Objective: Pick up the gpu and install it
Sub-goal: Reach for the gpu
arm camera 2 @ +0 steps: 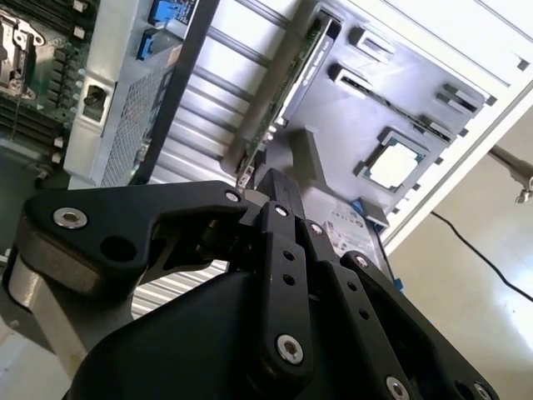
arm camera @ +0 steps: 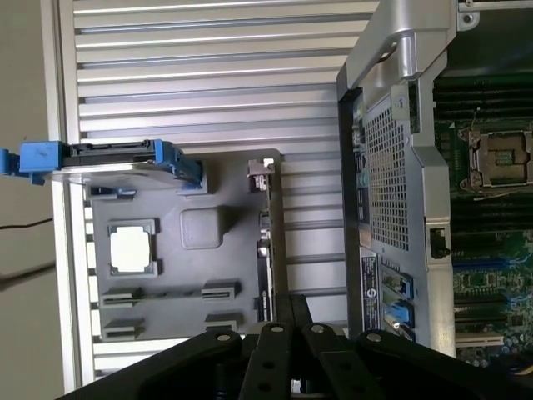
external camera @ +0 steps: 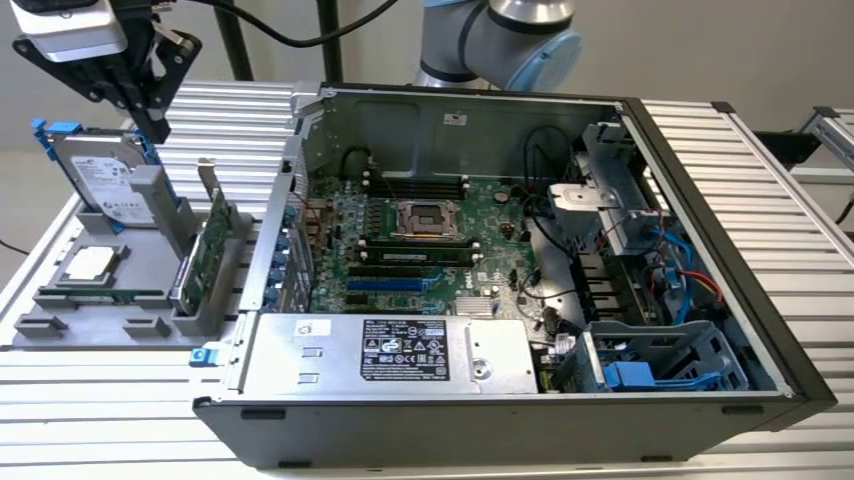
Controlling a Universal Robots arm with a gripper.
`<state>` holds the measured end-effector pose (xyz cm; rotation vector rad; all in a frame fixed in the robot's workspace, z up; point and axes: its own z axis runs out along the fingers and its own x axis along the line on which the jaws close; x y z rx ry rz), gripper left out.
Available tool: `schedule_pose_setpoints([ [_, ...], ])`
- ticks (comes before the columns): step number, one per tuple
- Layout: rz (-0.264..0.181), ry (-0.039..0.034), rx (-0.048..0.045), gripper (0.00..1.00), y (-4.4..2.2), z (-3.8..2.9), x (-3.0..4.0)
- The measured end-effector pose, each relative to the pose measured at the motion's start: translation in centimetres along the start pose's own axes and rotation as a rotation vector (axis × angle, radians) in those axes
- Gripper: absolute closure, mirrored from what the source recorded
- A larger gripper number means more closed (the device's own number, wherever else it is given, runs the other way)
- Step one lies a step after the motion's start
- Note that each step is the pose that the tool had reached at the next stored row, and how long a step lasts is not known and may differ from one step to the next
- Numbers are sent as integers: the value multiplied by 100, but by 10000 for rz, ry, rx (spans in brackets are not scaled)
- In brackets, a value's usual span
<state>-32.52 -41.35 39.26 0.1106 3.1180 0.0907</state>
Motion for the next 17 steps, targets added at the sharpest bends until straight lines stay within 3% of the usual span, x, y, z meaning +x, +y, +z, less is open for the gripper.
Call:
schedule_pose_setpoints([
  [8,0,1,-2,100,-17,-3,87],
  [17,1,1,-19,100,-18,-3,94],
])
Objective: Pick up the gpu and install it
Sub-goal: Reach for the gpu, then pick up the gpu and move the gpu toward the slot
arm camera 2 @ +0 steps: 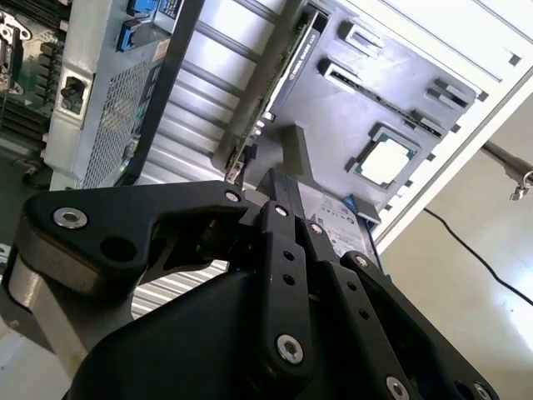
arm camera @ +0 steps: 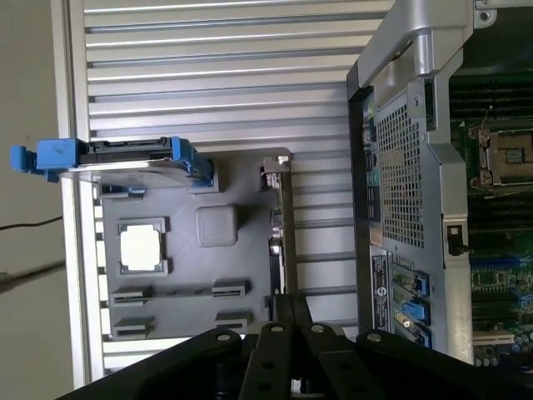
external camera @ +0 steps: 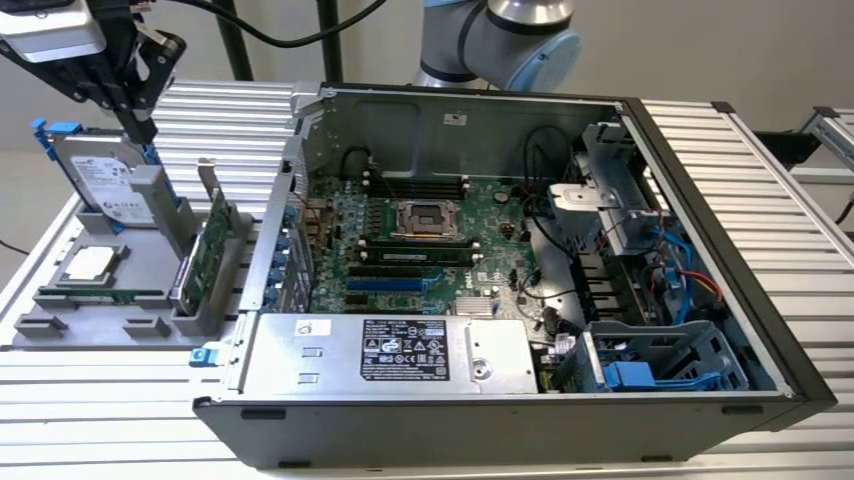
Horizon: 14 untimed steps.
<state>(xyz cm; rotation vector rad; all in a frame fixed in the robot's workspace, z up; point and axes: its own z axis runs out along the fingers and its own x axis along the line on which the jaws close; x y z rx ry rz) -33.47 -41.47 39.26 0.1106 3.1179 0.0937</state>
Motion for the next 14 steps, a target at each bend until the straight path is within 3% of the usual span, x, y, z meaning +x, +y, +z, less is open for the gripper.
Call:
schedule_pose_setpoints([
  [14,2,1,-16,100,0,7,1],
])
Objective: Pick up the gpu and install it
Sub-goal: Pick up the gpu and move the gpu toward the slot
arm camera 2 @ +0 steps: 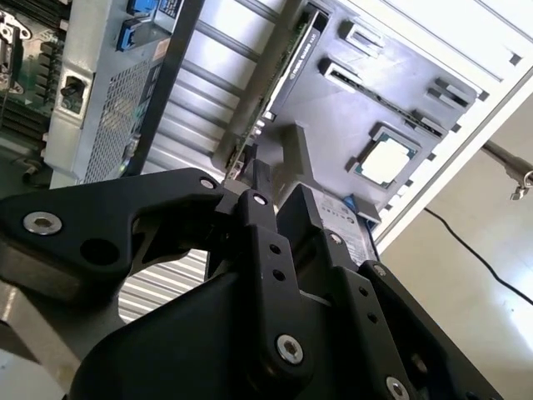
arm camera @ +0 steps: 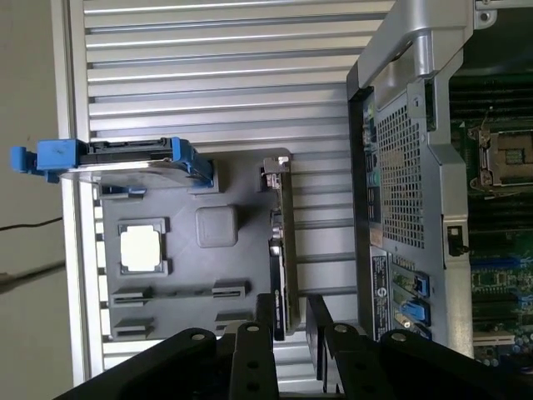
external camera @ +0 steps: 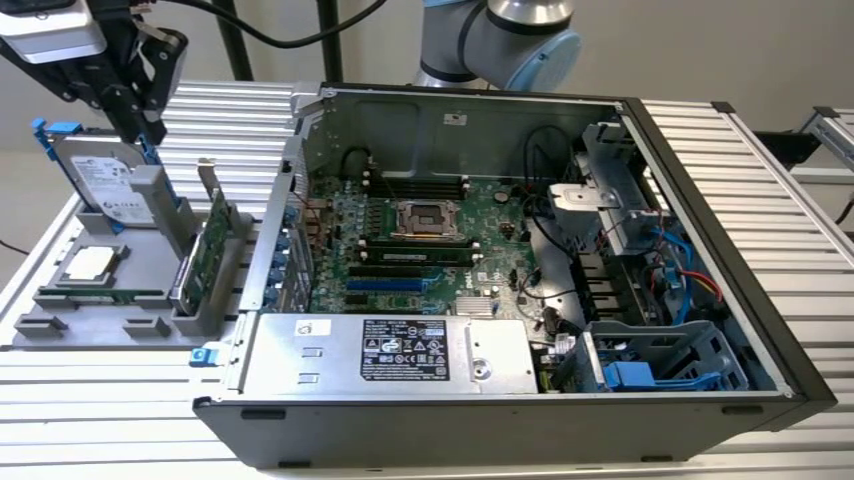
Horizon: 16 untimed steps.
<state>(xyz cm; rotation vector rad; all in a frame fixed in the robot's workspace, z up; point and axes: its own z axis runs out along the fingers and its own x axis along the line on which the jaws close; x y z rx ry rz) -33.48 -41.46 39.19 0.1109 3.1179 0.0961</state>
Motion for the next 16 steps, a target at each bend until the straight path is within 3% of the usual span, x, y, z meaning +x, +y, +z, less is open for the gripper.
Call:
schedule_pose_setpoints([
  [10,-1,1,1,100,-1,17,-1],
  [11,-1,1,1,0,-1,18,-2],
  [16,0,-1,-2,0,-2,23,-3],
])
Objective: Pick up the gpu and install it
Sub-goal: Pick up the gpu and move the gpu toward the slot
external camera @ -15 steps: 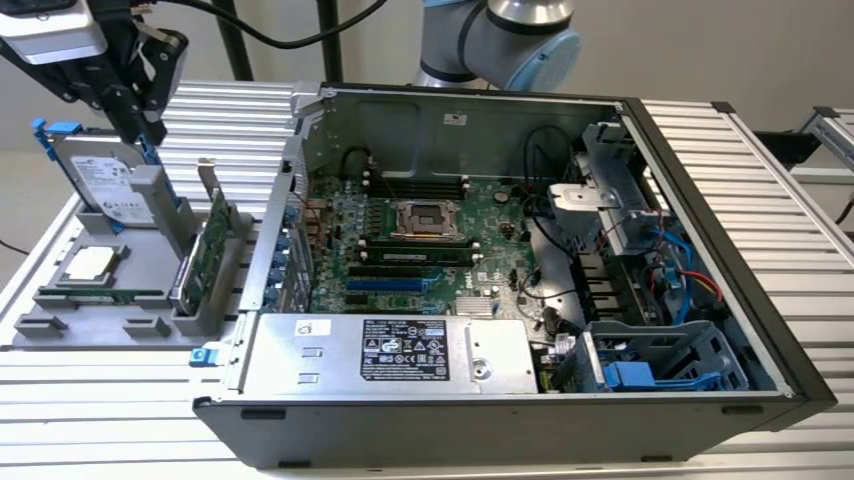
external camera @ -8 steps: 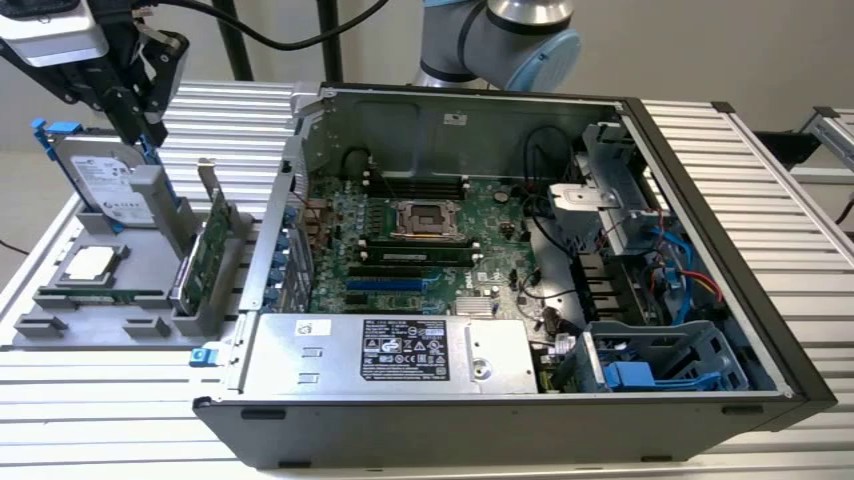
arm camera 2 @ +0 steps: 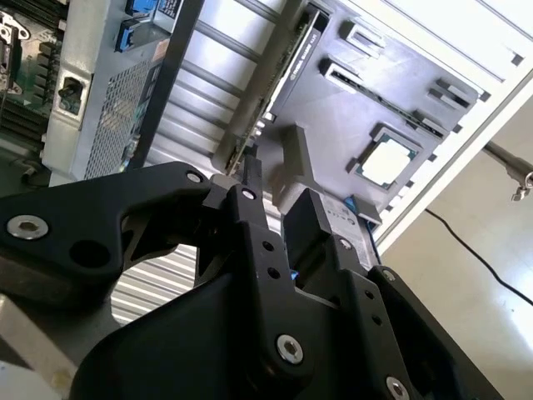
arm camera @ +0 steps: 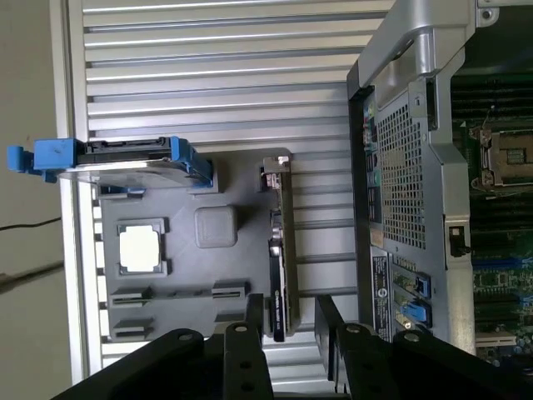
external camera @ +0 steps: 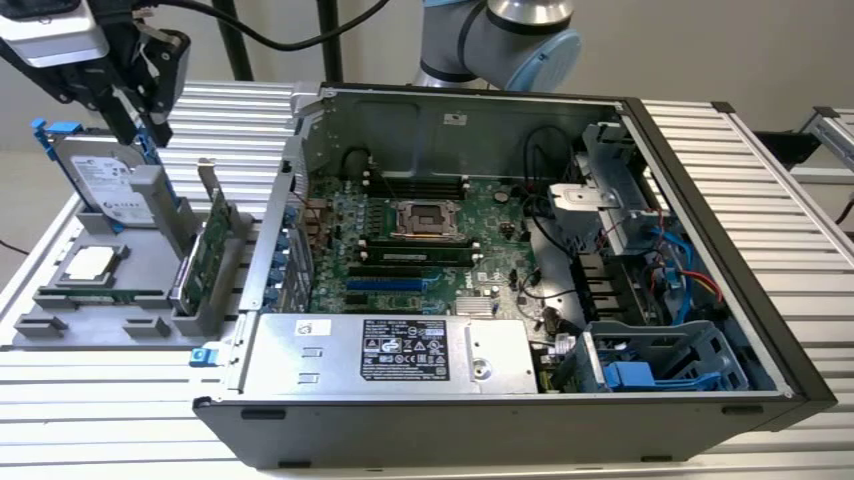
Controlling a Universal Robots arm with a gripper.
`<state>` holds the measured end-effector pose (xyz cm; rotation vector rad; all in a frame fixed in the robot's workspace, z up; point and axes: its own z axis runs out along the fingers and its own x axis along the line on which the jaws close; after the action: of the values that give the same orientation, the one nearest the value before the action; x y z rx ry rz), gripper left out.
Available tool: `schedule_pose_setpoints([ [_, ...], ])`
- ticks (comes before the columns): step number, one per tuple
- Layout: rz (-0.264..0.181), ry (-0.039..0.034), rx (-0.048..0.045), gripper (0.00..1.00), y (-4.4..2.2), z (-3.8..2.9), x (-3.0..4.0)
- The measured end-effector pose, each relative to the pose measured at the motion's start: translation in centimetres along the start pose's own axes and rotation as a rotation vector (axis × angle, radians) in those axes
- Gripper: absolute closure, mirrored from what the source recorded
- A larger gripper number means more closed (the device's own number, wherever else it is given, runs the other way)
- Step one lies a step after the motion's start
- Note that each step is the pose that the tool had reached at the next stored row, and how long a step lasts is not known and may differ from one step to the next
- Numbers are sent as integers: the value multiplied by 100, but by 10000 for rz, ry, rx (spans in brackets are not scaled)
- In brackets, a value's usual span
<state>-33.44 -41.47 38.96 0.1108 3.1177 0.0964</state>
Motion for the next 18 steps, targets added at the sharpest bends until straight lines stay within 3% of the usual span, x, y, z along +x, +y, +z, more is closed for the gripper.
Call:
schedule_pose_setpoints([
  [18,3,2,3,0,-11,188,-18],
])
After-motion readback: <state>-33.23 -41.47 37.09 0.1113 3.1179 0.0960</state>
